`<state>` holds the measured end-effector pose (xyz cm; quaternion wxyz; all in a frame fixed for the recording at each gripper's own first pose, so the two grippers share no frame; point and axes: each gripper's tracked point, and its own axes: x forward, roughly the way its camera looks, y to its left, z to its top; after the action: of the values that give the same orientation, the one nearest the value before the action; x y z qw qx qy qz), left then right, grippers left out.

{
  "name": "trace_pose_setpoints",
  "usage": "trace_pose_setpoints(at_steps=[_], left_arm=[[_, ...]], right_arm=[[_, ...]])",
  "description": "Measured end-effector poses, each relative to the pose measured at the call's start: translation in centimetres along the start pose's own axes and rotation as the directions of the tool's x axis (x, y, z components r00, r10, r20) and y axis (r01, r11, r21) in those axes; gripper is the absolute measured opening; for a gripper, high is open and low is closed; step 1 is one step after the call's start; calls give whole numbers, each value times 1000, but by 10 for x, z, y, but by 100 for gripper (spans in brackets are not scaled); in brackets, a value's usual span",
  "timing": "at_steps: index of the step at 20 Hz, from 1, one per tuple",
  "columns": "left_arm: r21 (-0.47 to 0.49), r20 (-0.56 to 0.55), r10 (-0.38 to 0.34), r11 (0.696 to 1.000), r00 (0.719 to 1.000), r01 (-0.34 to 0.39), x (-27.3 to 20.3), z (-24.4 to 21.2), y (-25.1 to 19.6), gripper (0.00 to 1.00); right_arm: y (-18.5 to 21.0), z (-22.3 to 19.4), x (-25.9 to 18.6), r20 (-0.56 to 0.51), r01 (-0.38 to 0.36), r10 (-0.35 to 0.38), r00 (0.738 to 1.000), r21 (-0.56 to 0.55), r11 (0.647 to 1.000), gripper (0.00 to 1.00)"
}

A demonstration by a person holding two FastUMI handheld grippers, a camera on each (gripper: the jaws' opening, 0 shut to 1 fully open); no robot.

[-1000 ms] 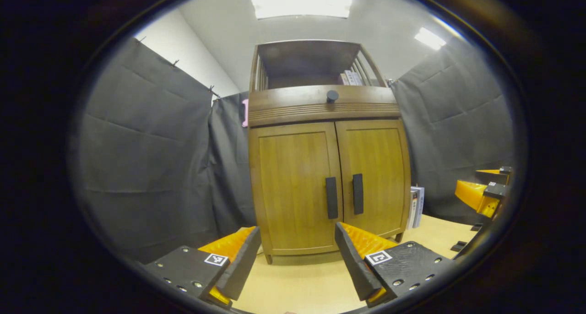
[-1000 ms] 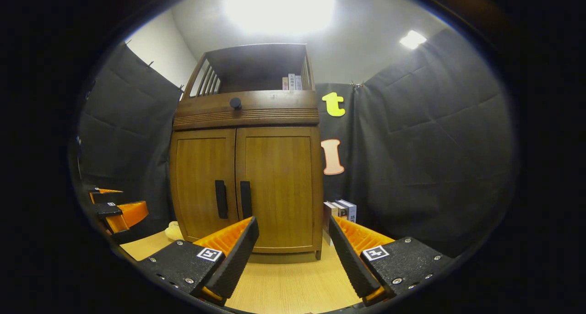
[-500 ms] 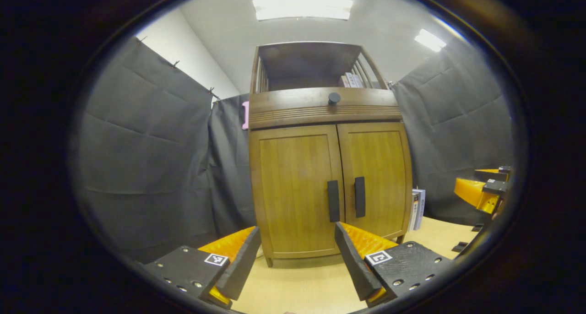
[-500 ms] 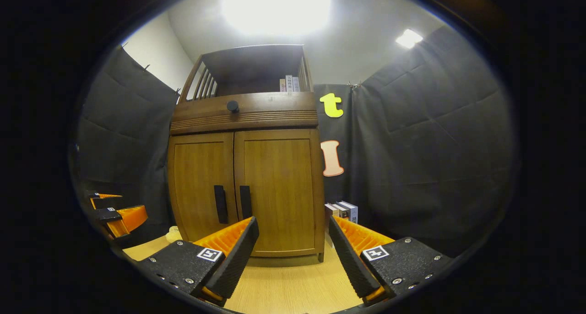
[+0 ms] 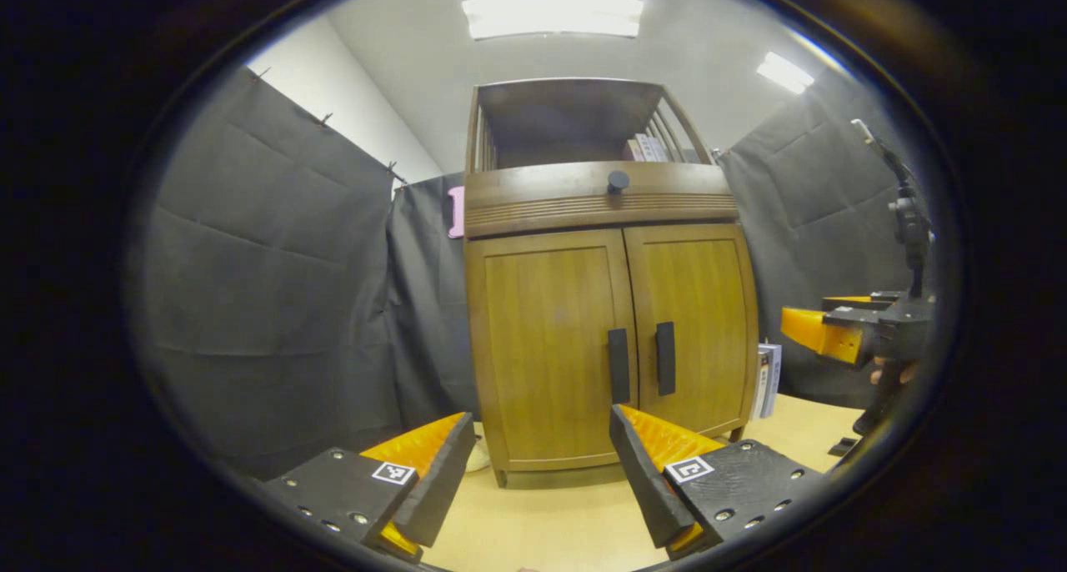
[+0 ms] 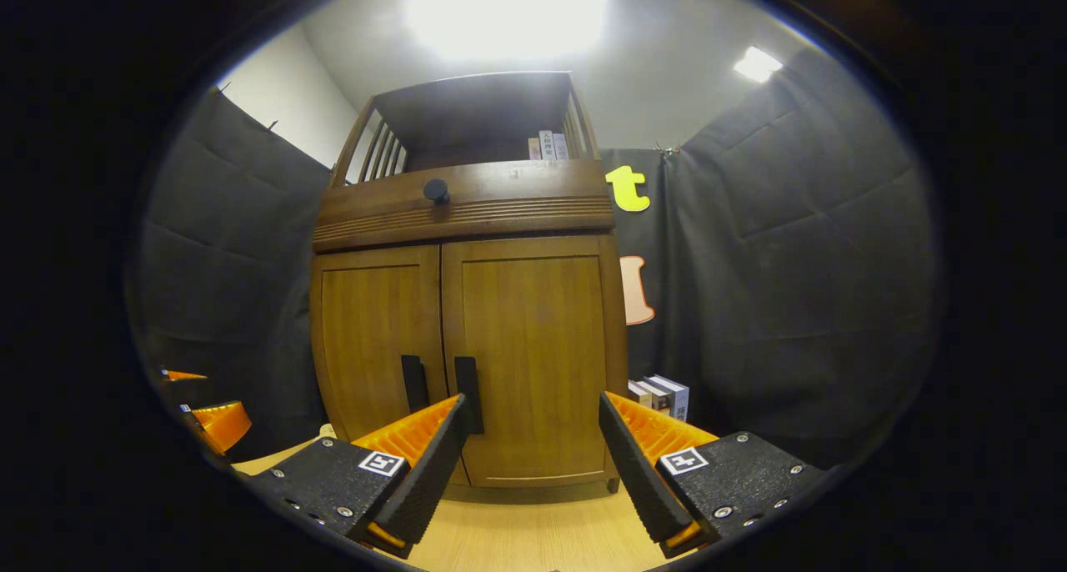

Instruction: Open the right door of the double-door shoe cabinet with the right hand, and open the left door with the left hand.

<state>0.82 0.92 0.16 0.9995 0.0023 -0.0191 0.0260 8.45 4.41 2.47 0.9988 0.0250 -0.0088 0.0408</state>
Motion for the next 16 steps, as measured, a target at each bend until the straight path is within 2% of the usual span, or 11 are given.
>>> trace_pose_setpoints(at_steps=[10,16], left_arm=[[14,-24,126,992,992,-126,3,-1,10,93],[28,-40,191,981,981,-190,4,0,14,93]], right_arm=[[22,8,90,25,-22,22,999,38,999,94],[49,-7,129,4,-77,77,997,49,996,94]])
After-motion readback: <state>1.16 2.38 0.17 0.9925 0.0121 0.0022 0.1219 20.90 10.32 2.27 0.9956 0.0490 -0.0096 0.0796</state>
